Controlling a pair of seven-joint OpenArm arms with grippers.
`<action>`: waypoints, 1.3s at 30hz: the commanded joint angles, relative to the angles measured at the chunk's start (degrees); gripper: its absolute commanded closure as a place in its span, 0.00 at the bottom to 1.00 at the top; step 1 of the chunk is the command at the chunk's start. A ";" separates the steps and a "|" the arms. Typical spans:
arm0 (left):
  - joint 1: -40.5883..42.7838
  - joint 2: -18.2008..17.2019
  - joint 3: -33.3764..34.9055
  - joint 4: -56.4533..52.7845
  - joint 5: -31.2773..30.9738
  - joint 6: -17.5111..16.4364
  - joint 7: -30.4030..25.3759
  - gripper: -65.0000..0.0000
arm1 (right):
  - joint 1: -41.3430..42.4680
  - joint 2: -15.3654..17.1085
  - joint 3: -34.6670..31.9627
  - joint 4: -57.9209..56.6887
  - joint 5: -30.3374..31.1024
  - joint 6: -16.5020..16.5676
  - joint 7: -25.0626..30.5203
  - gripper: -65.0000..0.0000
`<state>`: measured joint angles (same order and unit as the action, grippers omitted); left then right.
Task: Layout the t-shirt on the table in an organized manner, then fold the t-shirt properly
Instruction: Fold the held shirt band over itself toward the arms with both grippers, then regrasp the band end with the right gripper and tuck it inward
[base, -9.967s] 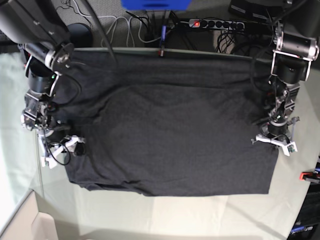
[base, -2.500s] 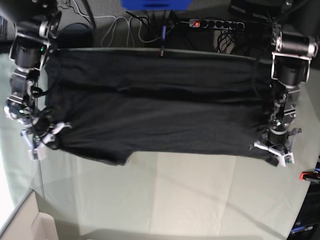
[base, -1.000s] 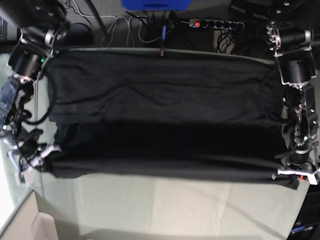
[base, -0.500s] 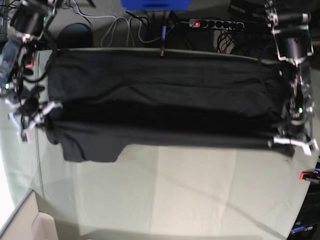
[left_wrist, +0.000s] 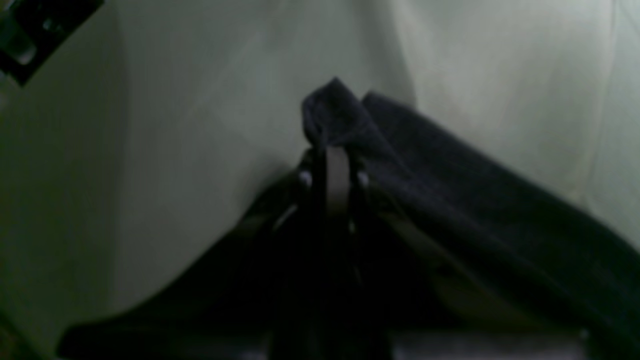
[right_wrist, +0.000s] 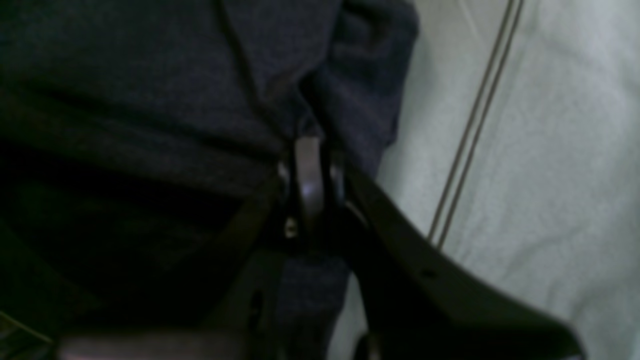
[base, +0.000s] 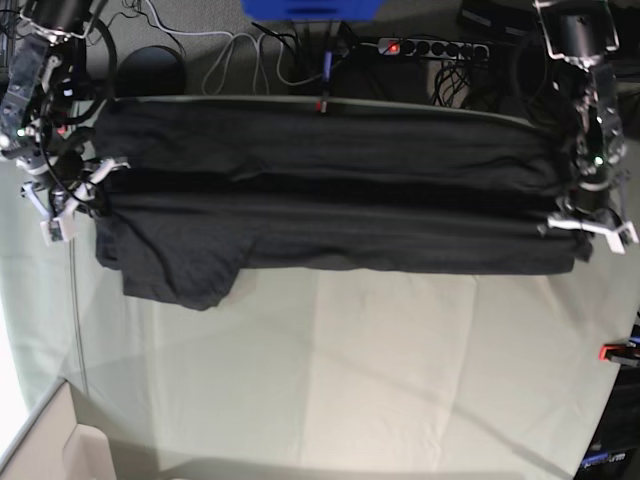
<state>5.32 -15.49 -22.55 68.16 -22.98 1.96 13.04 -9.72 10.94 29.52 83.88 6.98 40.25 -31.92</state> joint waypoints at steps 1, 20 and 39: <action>0.26 -0.47 -0.27 1.16 -0.01 0.20 -1.39 1.00 | -0.61 0.36 1.38 1.00 0.27 -0.25 0.67 1.00; 4.39 -0.38 -3.87 0.72 -0.01 0.11 -1.48 1.00 | -6.15 -0.79 2.35 1.00 0.09 -0.25 0.76 1.00; 3.25 -0.03 -4.22 1.07 0.08 0.11 4.68 0.51 | -5.98 -6.41 11.14 11.29 0.09 -0.25 0.41 0.53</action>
<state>8.91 -14.59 -26.48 68.20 -22.94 1.91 19.03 -16.45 3.90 40.75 94.21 6.02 39.97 -33.12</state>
